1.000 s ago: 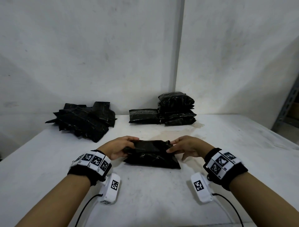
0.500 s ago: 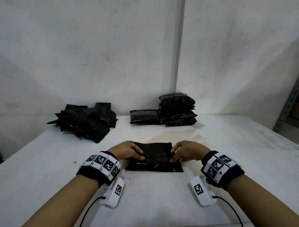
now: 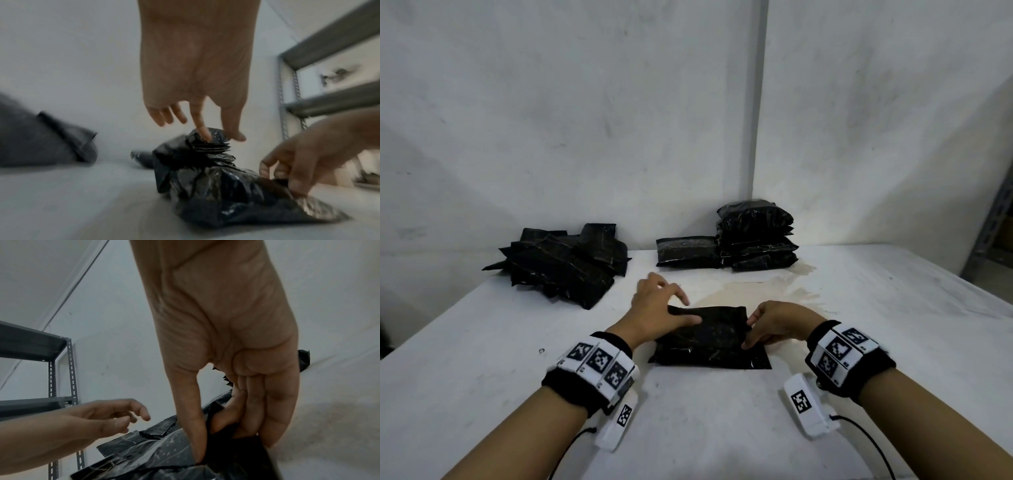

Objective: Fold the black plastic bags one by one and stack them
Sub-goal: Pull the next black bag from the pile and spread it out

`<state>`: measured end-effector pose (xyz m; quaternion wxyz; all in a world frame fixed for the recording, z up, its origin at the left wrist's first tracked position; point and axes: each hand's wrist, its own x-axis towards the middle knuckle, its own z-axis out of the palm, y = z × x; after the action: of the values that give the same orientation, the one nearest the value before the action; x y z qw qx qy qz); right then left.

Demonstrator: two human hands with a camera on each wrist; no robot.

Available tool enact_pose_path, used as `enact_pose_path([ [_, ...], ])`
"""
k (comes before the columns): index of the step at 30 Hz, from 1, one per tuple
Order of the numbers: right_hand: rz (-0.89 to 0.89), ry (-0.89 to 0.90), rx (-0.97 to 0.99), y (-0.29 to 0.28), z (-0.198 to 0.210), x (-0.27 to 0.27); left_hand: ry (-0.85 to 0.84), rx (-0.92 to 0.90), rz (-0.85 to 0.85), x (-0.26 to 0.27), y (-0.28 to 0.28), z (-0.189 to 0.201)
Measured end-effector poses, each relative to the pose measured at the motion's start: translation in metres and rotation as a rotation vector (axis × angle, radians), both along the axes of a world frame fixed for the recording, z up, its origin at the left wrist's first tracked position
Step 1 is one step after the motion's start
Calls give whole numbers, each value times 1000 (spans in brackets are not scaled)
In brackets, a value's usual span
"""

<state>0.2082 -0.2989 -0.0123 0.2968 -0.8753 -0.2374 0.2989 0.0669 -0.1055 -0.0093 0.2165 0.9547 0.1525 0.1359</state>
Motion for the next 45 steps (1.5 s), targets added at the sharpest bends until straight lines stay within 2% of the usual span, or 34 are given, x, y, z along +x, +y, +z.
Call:
enact_pose_path([
  [1, 4, 18, 12, -1, 0, 0, 10, -24, -116, 0, -8, 2],
  [3, -3, 48, 47, -3, -1, 0, 220, 20, -305, -1, -26, -1],
  [6, -36, 135, 106, -8, 1, 3, 605, 141, -351, -2, -48, -11],
  [8, -10, 192, 66, -10, 4, 7, 694, 179, -350, -2, -53, -14],
  [11, -54, 178, 9, -9, 12, 13, 725, 187, -356, -1, -55, -12],
  [13, -116, 168, 50, -4, 15, 18, 726, 183, -356, -2, -56, -11],
  [15, -161, 200, 105, 2, 15, 22, 716, 183, -352, -2, -57, -11],
  [19, -176, 289, 71, 11, 9, 23, 679, 172, -358, -2, -55, -11],
  [22, -216, 366, 117, 13, 0, 31, 637, 186, -362, -1, -54, -12],
  [26, -275, 352, 171, 6, 1, 38, 646, 203, -373, 3, -58, -15],
  [30, -275, 270, 136, -2, 3, 43, 704, 207, -374, 6, -60, -17],
  [36, -315, 462, 166, -1, -7, 49, 701, 191, -380, 5, -61, -17],
  [45, -299, 485, 150, 0, -5, 50, 747, 186, -389, 8, -61, -17],
])
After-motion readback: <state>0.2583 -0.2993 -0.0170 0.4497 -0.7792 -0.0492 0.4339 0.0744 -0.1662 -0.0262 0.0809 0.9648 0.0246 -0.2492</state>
